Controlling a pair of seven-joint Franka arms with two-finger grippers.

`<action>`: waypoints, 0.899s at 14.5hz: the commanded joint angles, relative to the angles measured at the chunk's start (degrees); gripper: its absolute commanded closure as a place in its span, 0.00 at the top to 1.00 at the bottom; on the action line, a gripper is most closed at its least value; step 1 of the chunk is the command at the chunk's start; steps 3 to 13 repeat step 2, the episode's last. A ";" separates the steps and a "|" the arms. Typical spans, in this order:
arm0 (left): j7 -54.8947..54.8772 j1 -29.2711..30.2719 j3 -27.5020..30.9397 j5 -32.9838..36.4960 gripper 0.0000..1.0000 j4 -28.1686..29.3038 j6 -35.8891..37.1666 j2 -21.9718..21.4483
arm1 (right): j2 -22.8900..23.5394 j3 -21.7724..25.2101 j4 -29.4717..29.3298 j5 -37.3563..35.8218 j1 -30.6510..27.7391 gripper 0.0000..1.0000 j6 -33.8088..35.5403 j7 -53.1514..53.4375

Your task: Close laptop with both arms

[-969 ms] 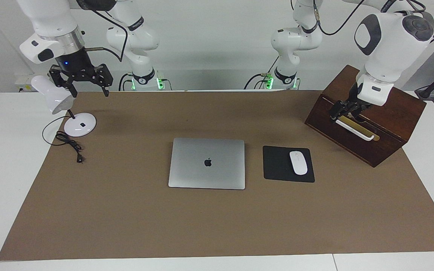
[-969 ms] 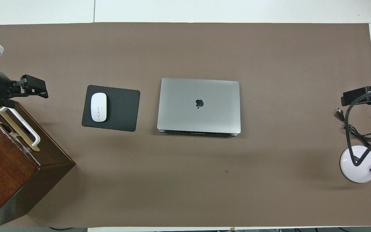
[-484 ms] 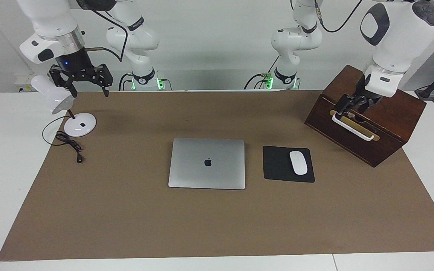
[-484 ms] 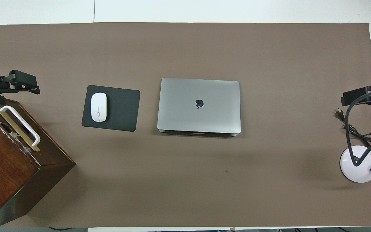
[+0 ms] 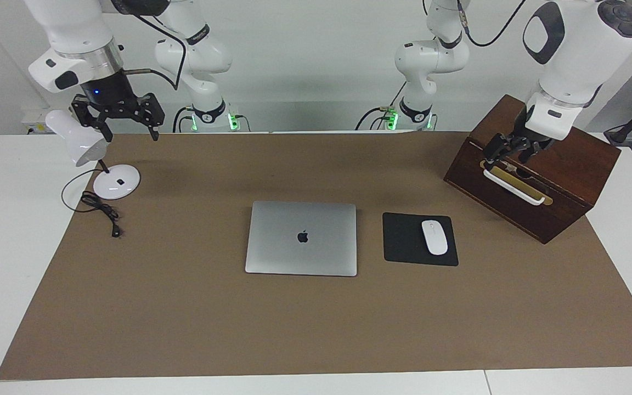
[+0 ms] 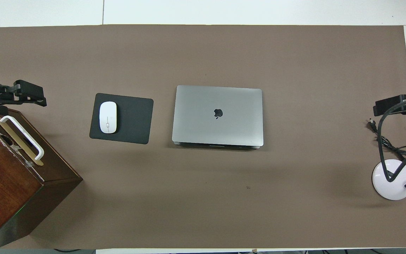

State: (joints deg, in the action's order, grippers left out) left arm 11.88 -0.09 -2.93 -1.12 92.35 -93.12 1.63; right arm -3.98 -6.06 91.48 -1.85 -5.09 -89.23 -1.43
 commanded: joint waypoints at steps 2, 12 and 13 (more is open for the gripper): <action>-1.07 0.88 -0.15 1.03 1.00 -1.20 1.19 0.04 | -1.21 -0.36 1.25 1.50 -0.71 1.00 0.11 -0.42; -1.07 0.88 -0.15 1.03 1.00 -1.20 1.19 0.04 | -1.21 -0.36 1.25 1.50 -0.71 1.00 0.11 -0.42; -1.07 0.88 -0.15 1.03 1.00 -1.20 1.19 0.04 | -1.21 -0.36 1.25 1.50 -0.71 1.00 0.11 -0.42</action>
